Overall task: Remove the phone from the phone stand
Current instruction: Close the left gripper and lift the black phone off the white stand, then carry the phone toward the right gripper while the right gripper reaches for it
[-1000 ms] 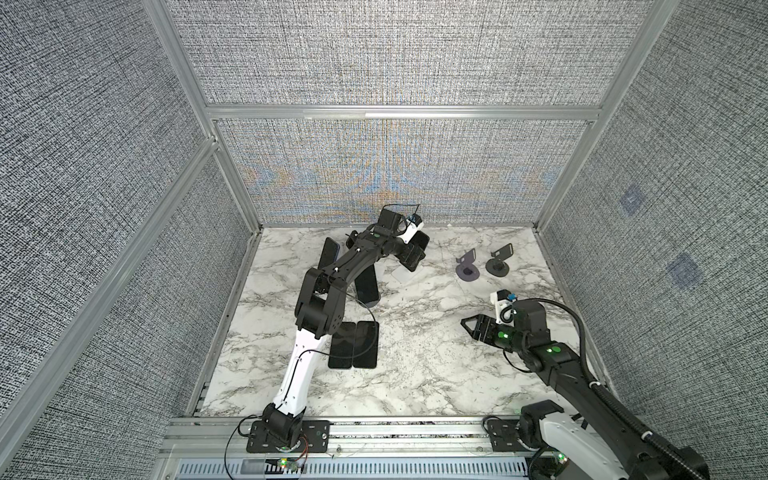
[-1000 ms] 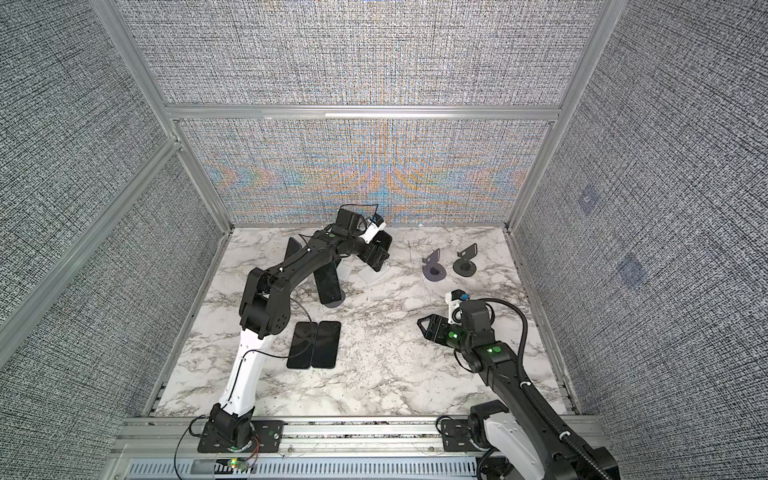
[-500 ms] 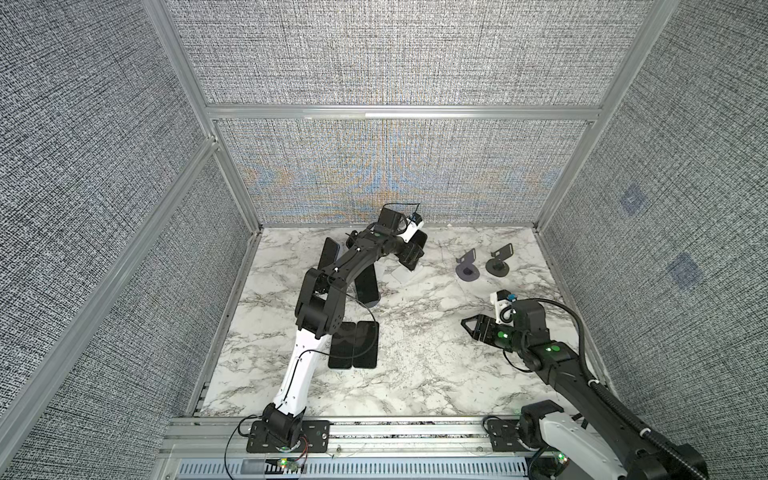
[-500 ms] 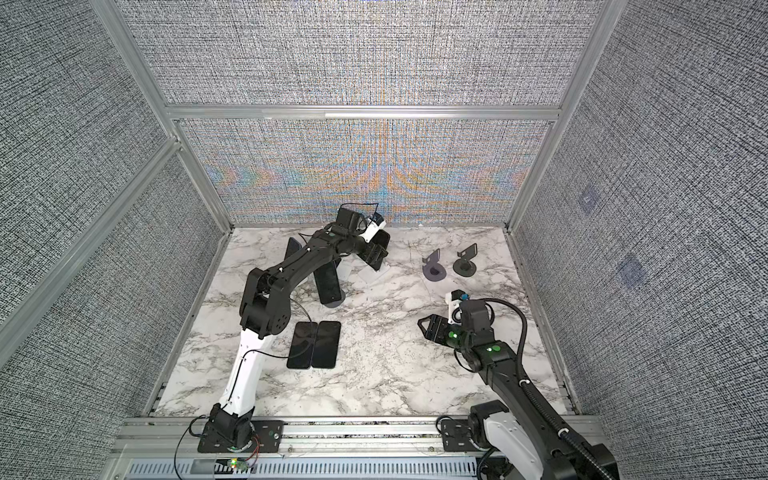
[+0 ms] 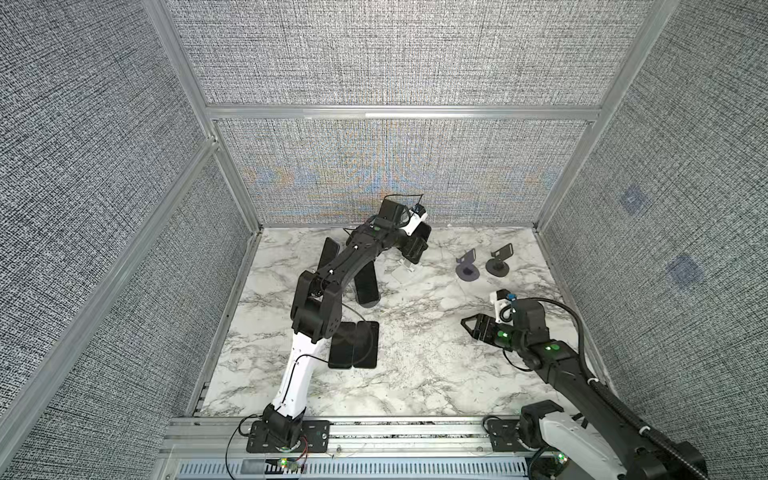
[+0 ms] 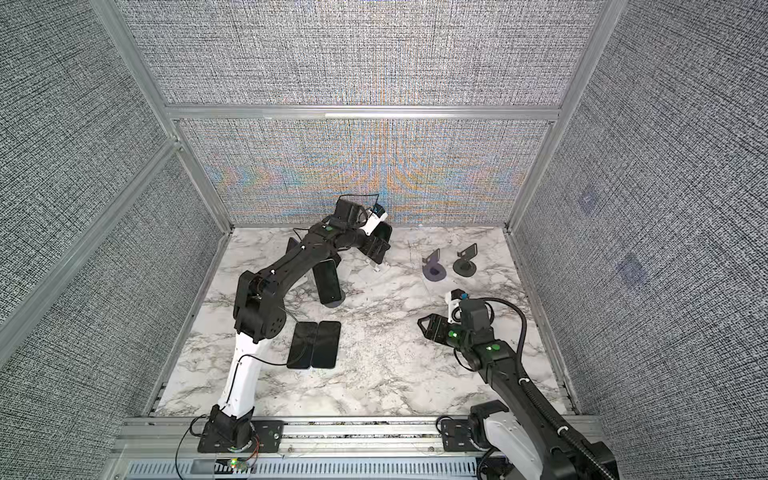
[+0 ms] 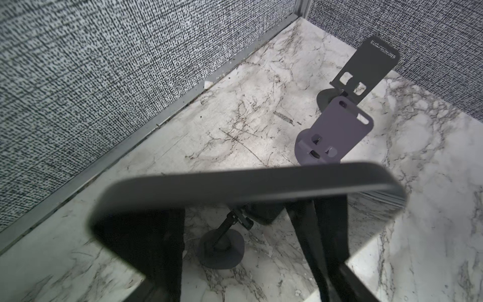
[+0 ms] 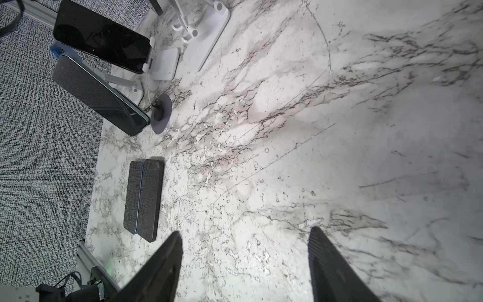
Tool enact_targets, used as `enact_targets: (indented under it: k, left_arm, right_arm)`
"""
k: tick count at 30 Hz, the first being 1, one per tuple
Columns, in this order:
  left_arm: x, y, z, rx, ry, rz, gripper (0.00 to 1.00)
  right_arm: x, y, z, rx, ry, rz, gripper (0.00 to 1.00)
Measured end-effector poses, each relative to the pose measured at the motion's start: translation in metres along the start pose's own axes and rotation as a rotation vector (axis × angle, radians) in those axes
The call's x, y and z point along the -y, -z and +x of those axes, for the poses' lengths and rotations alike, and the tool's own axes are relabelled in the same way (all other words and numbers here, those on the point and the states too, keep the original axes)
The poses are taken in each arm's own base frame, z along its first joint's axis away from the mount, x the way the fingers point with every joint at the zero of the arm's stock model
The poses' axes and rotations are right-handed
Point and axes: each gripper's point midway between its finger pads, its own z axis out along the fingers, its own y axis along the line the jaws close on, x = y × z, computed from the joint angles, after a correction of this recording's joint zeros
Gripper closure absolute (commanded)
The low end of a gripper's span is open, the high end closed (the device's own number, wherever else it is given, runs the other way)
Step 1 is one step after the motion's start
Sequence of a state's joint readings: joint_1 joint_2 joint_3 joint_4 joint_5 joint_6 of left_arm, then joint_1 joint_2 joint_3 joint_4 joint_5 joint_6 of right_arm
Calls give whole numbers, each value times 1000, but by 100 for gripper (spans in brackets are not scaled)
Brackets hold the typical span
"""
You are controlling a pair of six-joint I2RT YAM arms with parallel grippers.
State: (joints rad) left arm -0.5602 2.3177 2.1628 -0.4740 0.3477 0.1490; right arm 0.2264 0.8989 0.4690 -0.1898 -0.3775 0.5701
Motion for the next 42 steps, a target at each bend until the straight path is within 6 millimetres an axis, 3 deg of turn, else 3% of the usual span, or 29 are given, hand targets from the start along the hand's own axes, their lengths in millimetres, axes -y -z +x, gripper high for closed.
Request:
enact_targets:
  k: [8,11,17,22,29,31,37,42]
  left_arm:
    - [28,32,-8,-55,8,-34,43]
    - [44,44,-6,-80,28,-29,46]
    - [53,65,8,-142,140,-61,51]
    - [75,73,37,-215,249,-45,55]
    - [106,83,112,-345,464,-1,70]
    - [112,87,125,-351,535,6,73]
    - [129,96,129,-318,720,57,87]
    - [145,99,132,-325,795,72,90]
  right_arm:
    - [-7,4,-9,17,15,-13,35]
    - [-9,5,-11,20,21,-19,35]
    - [-21,10,-17,16,31,-63,37]
    - [-37,14,-20,-5,49,-127,38]
    - [-55,13,-12,-68,57,-238,45]
    - [-57,8,-5,-105,53,-277,48]
    - [-65,-9,22,-220,42,-417,60]
    - [-83,-21,32,-260,91,-510,64]
